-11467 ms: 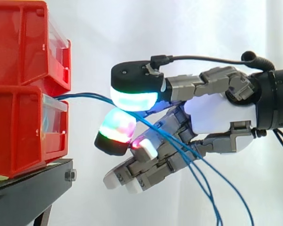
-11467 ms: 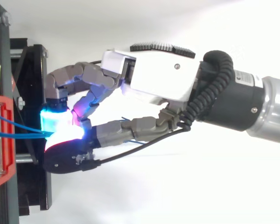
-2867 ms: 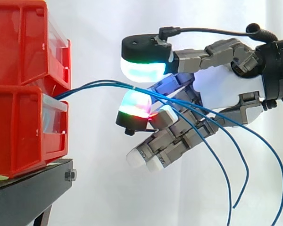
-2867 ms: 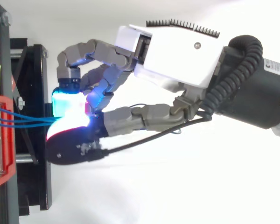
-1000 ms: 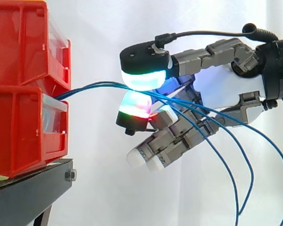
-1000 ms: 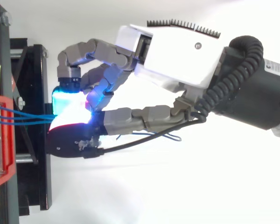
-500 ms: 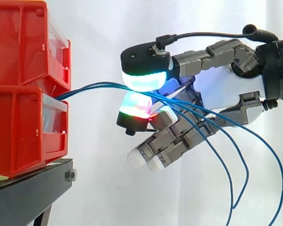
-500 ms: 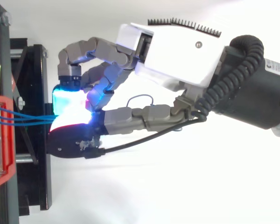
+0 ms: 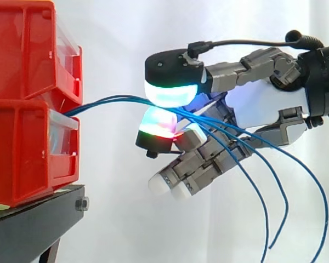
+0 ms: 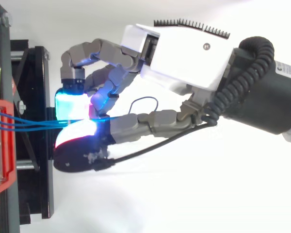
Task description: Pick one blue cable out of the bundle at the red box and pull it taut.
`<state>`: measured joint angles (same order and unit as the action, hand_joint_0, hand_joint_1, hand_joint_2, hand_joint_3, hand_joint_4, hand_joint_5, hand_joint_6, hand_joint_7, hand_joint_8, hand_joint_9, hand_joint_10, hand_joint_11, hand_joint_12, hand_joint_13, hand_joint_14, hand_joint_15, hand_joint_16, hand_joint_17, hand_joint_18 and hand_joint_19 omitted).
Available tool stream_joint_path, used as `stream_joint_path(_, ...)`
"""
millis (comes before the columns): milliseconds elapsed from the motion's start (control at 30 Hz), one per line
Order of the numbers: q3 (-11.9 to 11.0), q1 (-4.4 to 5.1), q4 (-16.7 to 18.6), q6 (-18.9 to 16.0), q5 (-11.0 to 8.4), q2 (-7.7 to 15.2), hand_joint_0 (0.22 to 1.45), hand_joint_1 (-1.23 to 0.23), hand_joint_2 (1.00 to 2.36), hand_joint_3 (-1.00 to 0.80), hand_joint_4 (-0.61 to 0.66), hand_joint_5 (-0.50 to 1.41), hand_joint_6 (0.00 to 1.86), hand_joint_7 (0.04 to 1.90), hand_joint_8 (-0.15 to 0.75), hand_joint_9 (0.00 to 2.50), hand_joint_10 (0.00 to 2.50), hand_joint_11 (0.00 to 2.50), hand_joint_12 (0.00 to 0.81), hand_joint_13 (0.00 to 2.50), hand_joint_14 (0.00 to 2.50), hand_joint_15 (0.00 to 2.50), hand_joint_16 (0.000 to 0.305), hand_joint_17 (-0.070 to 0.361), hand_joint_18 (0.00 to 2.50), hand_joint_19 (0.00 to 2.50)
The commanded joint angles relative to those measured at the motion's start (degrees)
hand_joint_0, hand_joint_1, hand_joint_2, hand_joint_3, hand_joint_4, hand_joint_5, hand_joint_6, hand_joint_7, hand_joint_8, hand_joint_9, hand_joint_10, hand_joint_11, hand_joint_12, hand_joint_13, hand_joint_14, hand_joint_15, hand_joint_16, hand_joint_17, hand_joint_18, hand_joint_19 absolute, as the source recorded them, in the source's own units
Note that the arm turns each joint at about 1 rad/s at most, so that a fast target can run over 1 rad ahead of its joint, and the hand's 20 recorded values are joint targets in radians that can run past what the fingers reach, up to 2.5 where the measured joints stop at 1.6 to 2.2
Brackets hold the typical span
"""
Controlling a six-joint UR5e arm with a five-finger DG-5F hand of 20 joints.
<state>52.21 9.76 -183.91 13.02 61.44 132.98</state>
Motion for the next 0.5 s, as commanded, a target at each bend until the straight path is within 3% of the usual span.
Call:
stream_joint_path(0, 0.00, 0.00, -0.04, -0.02, 0.00, 0.00, 0.53, -0.79, 1.00, -0.45, 0.29, -0.20, 0.87, 1.32, 0.330, 0.90, 0.02, 1.11, 0.437, 0.59, 0.01, 0.28, 0.067, 0.150, 0.48, 0.24)
stream_joint_path(300, 0.00, 0.00, 0.22, 0.16, 0.00, 0.00, 0.52, -0.76, 1.00, -0.46, 0.30, -0.19, 0.86, 1.35, 0.337, 0.92, 0.02, 1.10, 0.445, 0.59, 0.01, 0.29, 0.068, 0.153, 0.47, 0.25)
stream_joint_path(467, 0.00, 0.00, 0.22, 0.16, 0.00, 0.00, 0.57, -0.77, 1.01, -0.27, 0.30, -0.18, 0.86, 1.39, 0.329, 0.94, 0.02, 1.12, 0.431, 0.60, 0.01, 0.28, 0.065, 0.146, 0.48, 0.25)
